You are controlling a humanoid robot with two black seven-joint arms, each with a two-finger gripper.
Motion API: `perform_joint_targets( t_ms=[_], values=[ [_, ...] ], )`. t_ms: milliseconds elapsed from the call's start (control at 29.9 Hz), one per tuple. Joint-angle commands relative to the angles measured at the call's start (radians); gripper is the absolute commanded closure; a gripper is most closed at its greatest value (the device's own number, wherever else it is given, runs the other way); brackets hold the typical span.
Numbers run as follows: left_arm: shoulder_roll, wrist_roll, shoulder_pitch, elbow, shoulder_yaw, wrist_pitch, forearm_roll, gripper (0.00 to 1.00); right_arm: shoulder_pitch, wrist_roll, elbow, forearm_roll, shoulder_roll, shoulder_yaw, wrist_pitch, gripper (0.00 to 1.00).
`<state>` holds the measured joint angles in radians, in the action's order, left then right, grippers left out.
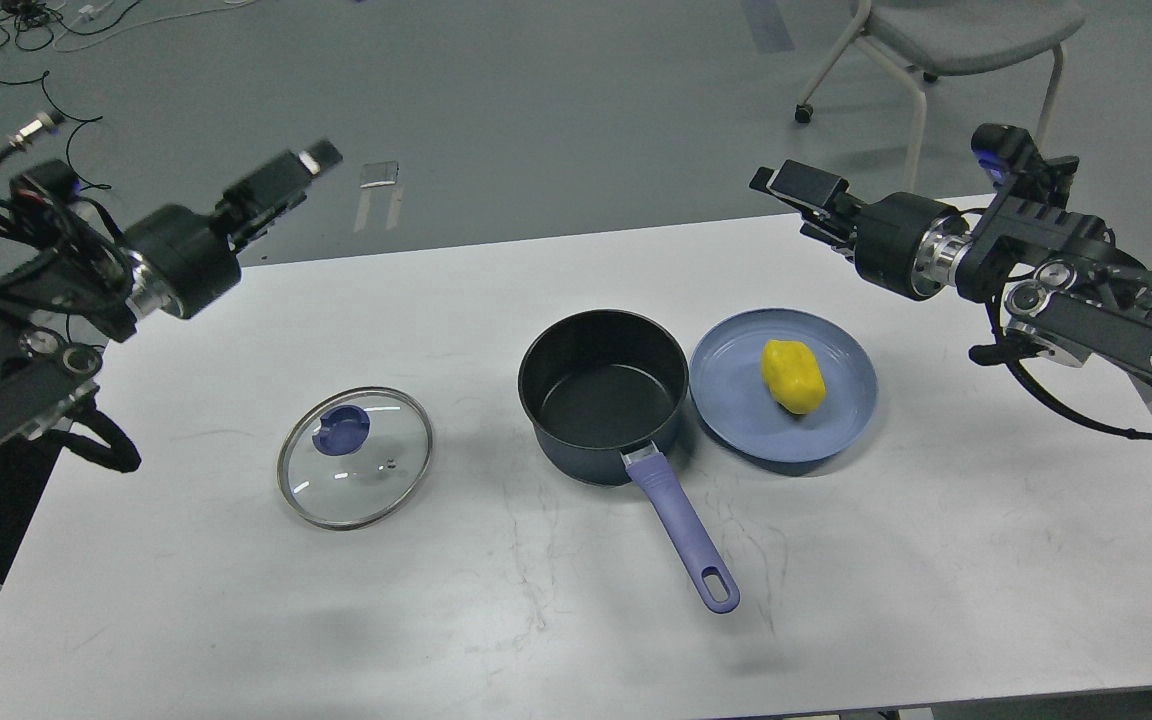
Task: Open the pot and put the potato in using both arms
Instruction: 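Release the lid and raise the left gripper away, then lower the right gripper onto the yellow potato on the plate, then grasp the yellow potato and carry it over the pot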
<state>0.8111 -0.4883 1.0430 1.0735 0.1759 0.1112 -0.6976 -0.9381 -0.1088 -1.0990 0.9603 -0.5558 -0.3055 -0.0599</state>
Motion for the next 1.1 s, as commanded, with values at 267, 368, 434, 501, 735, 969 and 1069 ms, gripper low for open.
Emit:
perform_joint_targets(
  t_ms=[267, 368, 434, 501, 735, 969, 1069],
  values=[
    [-0.006, 0.274, 0.008, -0.013, 0.114, 0.173, 0.452, 0.02, -0.048, 0.014, 0.013, 0.281, -0.009, 0.215, -0.070, 0.00],
    [-0.006, 0.272, -0.004, -0.013, 0.116, 0.168, 0.452, 0.02, -0.035, 0.038, 0.022, 0.279, -0.003, 0.223, -0.074, 0.00],
    [-0.006, 0.272, -0.006, -0.013, 0.116, 0.168, 0.451, 0.02, -0.025, 0.040, 0.027, 0.279, 0.002, 0.223, -0.074, 0.00],
    [-0.006, 0.272, -0.008, -0.013, 0.116, 0.170, 0.451, 0.02, -0.013, 0.050, 0.030, 0.279, 0.017, 0.224, -0.074, 0.00],
    [-0.007, 0.270, -0.012, -0.013, 0.116, 0.166, 0.451, 0.02, 0.016, 0.098, 0.037, 0.279, 0.040, 0.224, -0.074, 0.01],
    [-0.012, 0.269, -0.032, -0.021, 0.109, 0.156, 0.434, 0.02, 0.024, 0.118, 0.057, 0.279, 0.068, 0.229, -0.074, 0.25],
    [-0.019, 0.267, -0.041, -0.029, 0.111, 0.147, 0.432, 0.02, 0.022, 0.142, 0.065, 0.279, 0.080, 0.250, -0.068, 0.30]
  ],
)
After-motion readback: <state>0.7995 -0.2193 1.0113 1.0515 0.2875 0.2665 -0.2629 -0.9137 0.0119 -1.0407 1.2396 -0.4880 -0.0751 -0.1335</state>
